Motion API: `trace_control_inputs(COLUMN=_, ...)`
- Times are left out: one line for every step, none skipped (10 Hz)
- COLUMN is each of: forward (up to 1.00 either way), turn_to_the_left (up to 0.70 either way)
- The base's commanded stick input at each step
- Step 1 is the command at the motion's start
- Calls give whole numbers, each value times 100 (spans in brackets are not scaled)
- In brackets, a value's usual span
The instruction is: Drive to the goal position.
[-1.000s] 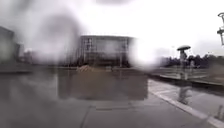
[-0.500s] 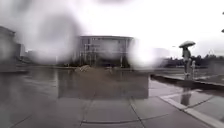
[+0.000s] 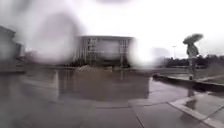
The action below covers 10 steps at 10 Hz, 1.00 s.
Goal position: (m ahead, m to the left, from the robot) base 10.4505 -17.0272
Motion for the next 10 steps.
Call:
trace_control_inputs(forward=70, turn_to_the_left=0)
trace_control_inputs(forward=70, turn_to_the_left=0)
trace_control_inputs(forward=70, turn_to_the_left=0)
trace_control_inputs(forward=70, turn_to_the_left=0)
trace_control_inputs(forward=70, turn_to_the_left=0)
trace_control_inputs(forward=70, turn_to_the_left=0)
trace_control_inputs(forward=70, turn_to_the_left=0)
trace_control_inputs(forward=70, turn_to_the_left=0)
trace_control_inputs(forward=70, turn_to_the_left=0)
trace_control_inputs(forward=70, turn_to_the_left=0)
